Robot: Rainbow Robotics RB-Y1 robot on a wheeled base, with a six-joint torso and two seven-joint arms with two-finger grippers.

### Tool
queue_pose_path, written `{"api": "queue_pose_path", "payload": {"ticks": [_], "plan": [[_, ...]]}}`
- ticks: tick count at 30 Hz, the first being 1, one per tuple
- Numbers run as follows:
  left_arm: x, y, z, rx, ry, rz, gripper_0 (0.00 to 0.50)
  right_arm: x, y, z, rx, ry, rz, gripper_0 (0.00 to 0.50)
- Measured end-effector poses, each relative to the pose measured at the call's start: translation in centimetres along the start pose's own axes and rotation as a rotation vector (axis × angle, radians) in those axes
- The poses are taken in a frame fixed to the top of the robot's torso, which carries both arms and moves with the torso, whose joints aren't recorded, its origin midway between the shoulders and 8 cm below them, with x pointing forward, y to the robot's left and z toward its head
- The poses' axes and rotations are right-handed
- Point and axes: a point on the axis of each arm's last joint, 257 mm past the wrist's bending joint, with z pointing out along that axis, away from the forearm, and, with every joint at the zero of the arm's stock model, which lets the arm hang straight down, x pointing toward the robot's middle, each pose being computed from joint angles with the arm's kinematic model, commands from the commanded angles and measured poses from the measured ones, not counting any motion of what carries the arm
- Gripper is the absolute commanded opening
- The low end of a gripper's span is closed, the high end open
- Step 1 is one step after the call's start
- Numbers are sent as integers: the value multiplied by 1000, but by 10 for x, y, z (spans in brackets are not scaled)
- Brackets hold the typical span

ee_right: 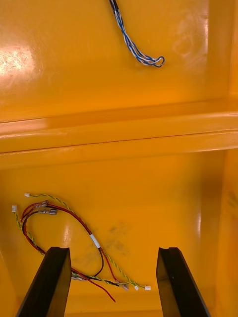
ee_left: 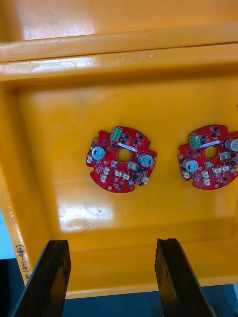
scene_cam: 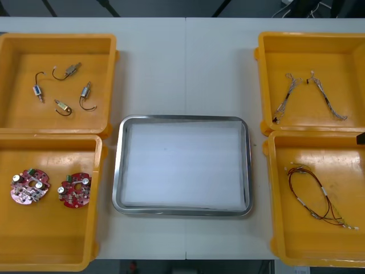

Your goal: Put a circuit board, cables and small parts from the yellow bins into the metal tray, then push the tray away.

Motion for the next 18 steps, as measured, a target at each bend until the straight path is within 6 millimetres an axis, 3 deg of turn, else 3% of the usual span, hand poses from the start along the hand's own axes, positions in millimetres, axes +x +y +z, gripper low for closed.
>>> {"api": "queue_pose_path", "payload": {"ticks": [18], "plan": [[0,0,0,0,0,0,500,0,0,0,0,0,0,500]]}}
